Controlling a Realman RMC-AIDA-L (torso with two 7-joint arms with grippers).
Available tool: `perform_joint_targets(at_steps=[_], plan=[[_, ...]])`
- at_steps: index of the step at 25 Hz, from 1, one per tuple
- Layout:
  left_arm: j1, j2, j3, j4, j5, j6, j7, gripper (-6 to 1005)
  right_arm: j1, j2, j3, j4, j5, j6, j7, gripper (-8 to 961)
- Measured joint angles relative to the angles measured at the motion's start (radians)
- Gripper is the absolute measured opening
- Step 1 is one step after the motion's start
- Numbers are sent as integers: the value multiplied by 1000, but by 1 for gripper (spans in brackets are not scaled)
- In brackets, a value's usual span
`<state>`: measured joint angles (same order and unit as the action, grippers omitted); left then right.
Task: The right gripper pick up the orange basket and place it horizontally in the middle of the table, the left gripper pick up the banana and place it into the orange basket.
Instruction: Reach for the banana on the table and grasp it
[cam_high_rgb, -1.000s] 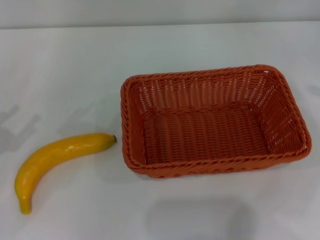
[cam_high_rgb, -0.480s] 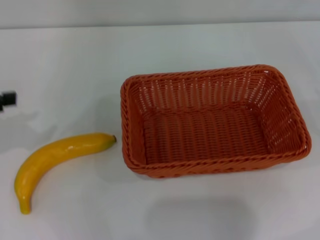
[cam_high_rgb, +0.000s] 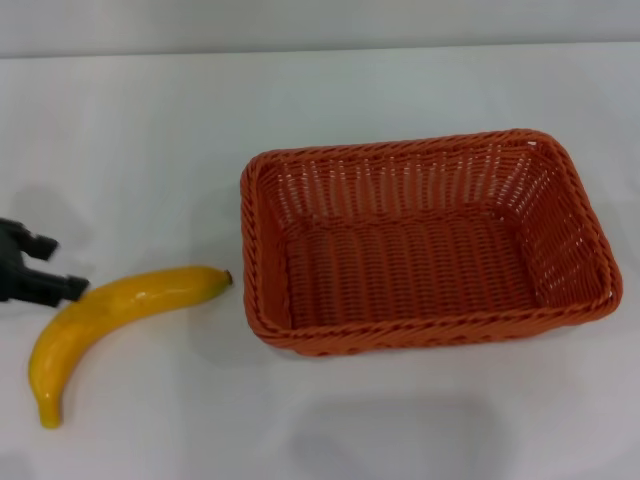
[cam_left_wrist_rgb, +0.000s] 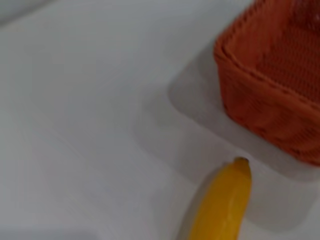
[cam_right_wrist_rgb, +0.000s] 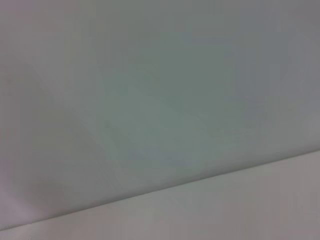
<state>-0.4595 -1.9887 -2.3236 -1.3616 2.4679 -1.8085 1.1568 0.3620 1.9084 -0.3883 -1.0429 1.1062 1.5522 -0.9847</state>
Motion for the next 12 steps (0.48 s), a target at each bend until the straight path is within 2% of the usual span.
perform_joint_targets(at_steps=[4, 8, 12], plan=[[-9, -17, 79, 61, 45, 65, 19, 653, 5, 0, 0, 27, 2, 2, -1, 717], [-10, -48, 89, 99, 88, 123, 54, 644, 12, -2, -2, 36, 3, 4, -2, 717], [-9, -62, 89, 135, 105, 158, 72, 635, 15, -2, -6, 43, 3, 1, 0, 717]])
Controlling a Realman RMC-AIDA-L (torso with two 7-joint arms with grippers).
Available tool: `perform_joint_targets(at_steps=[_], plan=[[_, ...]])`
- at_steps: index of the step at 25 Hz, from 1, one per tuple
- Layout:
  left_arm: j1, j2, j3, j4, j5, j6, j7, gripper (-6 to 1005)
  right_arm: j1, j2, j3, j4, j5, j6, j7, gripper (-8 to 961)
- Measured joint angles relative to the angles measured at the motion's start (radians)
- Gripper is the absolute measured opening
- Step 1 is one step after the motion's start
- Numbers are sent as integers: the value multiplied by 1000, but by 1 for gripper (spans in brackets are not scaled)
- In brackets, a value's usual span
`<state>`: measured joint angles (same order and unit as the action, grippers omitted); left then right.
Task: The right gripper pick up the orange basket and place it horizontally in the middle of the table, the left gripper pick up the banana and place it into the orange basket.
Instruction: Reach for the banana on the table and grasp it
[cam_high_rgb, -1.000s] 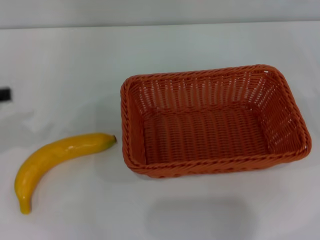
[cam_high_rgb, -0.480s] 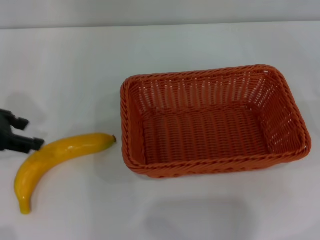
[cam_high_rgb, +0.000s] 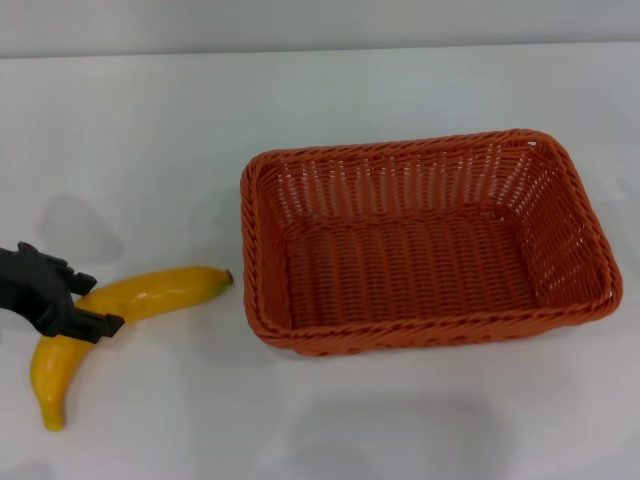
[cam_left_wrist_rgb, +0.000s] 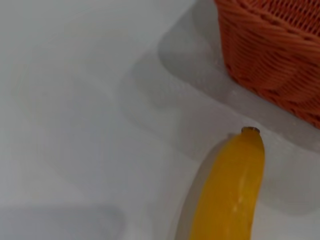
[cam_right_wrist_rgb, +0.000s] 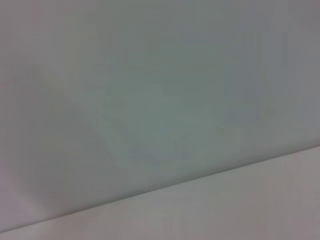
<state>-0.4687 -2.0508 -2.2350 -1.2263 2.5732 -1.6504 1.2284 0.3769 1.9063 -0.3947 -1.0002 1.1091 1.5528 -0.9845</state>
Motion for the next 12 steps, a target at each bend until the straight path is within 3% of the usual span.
perform_joint_targets(at_steps=[12], plan=[[-7, -3, -6, 74, -1, 53, 29, 609, 15, -2, -2, 5, -5, -3, 8, 716]])
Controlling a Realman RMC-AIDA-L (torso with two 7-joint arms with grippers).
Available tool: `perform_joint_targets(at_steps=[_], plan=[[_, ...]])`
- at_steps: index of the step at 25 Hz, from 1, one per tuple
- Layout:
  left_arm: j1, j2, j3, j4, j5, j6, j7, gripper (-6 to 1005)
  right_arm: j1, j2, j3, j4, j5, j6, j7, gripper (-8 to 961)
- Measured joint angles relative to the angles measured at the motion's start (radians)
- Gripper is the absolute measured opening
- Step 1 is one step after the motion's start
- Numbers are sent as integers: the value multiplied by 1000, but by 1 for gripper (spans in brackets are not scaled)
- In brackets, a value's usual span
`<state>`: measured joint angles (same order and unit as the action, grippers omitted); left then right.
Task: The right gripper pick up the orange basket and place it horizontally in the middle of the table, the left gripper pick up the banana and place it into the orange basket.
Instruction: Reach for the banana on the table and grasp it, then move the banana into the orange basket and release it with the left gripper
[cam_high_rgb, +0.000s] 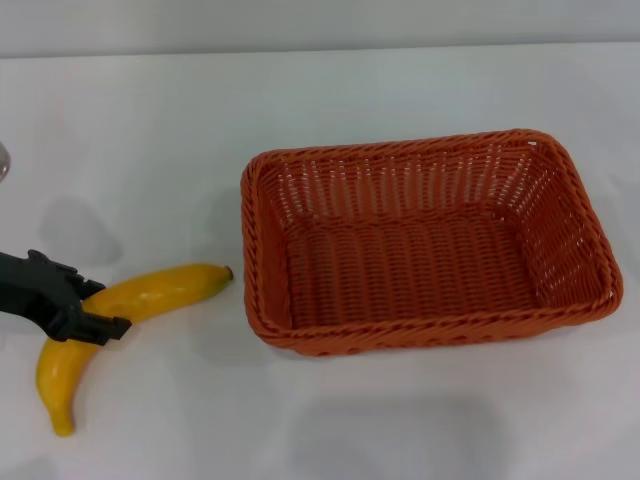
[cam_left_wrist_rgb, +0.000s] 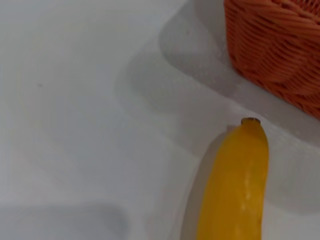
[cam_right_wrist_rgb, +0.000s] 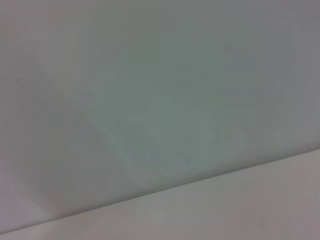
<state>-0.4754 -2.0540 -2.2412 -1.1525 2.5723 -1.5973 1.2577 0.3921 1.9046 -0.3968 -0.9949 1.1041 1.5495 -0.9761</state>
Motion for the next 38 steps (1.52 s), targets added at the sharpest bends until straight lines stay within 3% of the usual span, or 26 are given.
perform_joint_targets(at_steps=[11, 14, 17, 19, 22, 25, 27, 35, 38], plan=[[-8, 3, -5, -8, -31, 0, 6, 545, 1, 2, 0, 1, 2, 0, 8, 715], [-6, 21, -22, -135, -89, -68, -29, 513, 1, -1, 4, 1, 5, 2, 10, 715], [-7, 25, -47, -217, -106, -118, -48, 512, 1, -4, 6, 1, 5, 3, 10, 715], [-22, 30, -96, -353, -138, -208, -74, 512, 2, -5, 7, 1, 5, 2, 8, 715], [-47, 42, -115, -399, -186, -254, -91, 511, 8, -7, 7, 1, 5, 0, 2, 715], [-118, 64, -113, -388, -265, -275, -143, 512, 19, -8, 6, 1, 5, -2, -8, 715], [-183, 66, -104, -350, -272, -279, -171, 512, 30, -8, 2, 1, 5, -6, -15, 715], [-459, 53, 63, -64, -223, -168, -275, 515, 69, -17, -3, 35, 5, -9, -43, 714], [-530, 29, 133, 40, -199, -74, -279, 516, 76, -18, -4, 41, 5, -8, -53, 714]])
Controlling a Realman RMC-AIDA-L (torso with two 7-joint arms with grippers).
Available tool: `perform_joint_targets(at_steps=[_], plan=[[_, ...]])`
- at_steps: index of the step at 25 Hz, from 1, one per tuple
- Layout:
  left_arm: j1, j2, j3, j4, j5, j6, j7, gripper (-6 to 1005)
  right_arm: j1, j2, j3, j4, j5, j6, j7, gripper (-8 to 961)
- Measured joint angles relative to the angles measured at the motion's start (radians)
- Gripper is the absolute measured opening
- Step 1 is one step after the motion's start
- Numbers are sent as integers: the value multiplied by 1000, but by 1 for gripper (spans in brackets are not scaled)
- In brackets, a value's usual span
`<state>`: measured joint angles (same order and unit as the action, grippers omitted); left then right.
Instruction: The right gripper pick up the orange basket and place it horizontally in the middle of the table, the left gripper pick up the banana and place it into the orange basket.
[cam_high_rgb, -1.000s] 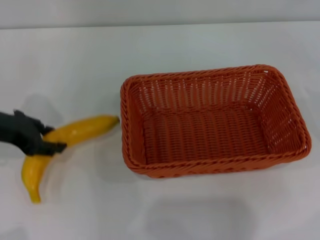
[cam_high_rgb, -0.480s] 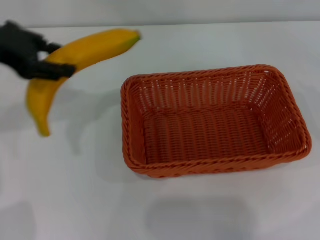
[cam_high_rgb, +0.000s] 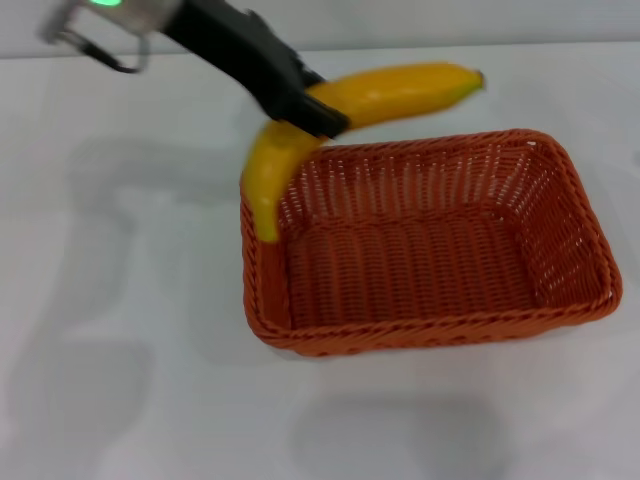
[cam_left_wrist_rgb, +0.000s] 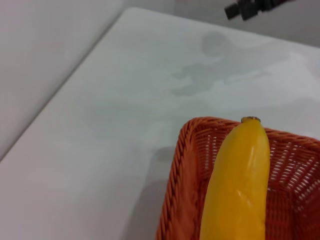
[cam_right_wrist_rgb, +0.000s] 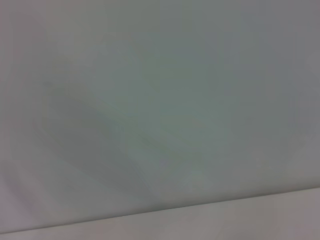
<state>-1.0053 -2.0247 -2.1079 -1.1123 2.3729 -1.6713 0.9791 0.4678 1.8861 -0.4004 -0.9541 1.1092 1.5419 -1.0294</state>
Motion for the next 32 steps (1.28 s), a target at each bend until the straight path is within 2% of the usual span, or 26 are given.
perform_joint_targets(at_steps=[4, 7, 11, 21, 24, 27, 29, 32], plan=[[-25, -35, 89, 60, 22, 116, 3, 518, 2, 4, 0, 1, 0, 3, -10, 714], [-28, -50, 154, 97, 8, 180, 3, 520, 3, 7, 0, 4, 1, 5, -17, 714], [-20, -54, 247, 135, -39, 230, -7, 522, 3, 7, 0, 12, 1, 6, -26, 713], [23, -57, 323, 152, -86, 292, -14, 527, 3, 7, 0, 25, -3, 7, -37, 713], [39, -57, 327, 136, -111, 294, -4, 528, 2, 8, -1, 25, -5, 4, -40, 712], [76, -56, 317, 75, -125, 292, 5, 652, -4, 8, 5, 25, -3, -3, -54, 712], [127, -54, 306, -1, -135, 291, 6, 735, -9, 8, 11, 25, 0, -16, -71, 712], [220, -53, 257, -128, -158, 294, 14, 775, -19, 13, 12, 25, 7, -40, -111, 712]])
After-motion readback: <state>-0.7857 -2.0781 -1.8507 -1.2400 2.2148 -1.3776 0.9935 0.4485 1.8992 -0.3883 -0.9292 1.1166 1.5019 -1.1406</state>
